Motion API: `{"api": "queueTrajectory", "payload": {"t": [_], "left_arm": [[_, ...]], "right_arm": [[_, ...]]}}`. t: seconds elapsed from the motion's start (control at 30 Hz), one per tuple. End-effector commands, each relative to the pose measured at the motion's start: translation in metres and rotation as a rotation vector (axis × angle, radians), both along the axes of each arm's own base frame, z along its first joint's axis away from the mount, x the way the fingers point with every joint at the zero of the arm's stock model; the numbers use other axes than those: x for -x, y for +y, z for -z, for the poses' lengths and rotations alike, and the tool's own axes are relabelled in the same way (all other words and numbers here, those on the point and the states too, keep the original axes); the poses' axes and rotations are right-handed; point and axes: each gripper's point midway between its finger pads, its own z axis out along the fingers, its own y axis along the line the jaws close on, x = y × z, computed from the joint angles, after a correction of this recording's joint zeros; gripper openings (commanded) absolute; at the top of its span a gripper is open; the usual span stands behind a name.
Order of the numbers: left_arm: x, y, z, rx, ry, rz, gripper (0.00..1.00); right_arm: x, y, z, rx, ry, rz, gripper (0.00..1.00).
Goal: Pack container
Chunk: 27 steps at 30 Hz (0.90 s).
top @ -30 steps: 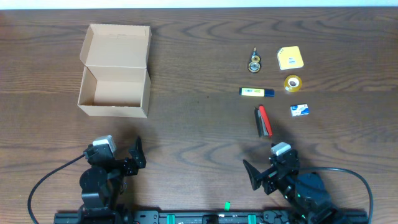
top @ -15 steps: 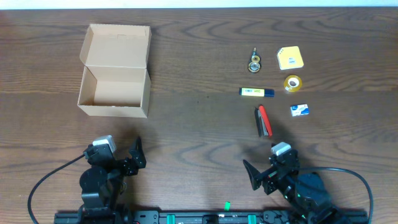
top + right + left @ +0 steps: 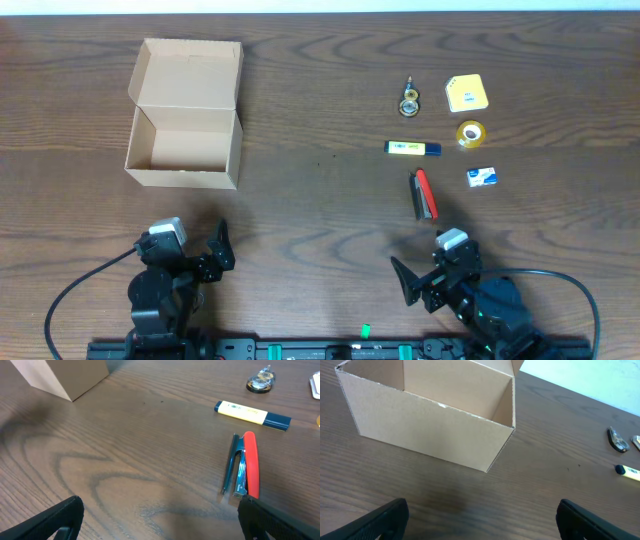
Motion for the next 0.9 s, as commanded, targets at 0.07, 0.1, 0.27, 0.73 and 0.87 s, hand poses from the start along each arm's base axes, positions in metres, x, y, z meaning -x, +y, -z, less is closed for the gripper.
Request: {"api": "queueTrajectory", "payload": {"t": [0.07,0.1,0.27,0.73,0.87], "left_arm": [[0.0,-0.001,0.006,0.004,0.01,0.005,0.96],[0.0,-0.001,0.006,0.004,0.01,0.005,0.95],[0.0,-0.001,0.006,0.004,0.01,0.005,0.95],[0.0,-0.001,0.006,0.004,0.01,0.005,0.95],[0.0,-0.001,0.006,0.004,0.01,0.005,0.95]], "right_arm": [[0.002,0.002,0.0,-0.008,0.002,-0.012,0.99],[0.002,0.002,0.0,-0.008,0.002,-0.012,0.99],[0.002,0.002,0.0,-0.008,0.002,-0.012,0.99],[-0.018,0.002,-0.045,-0.318,-0.034,0.141,0.99],[-0.018,0.002,-0.045,-0.344,-0.021,0.153,0.99]]}}
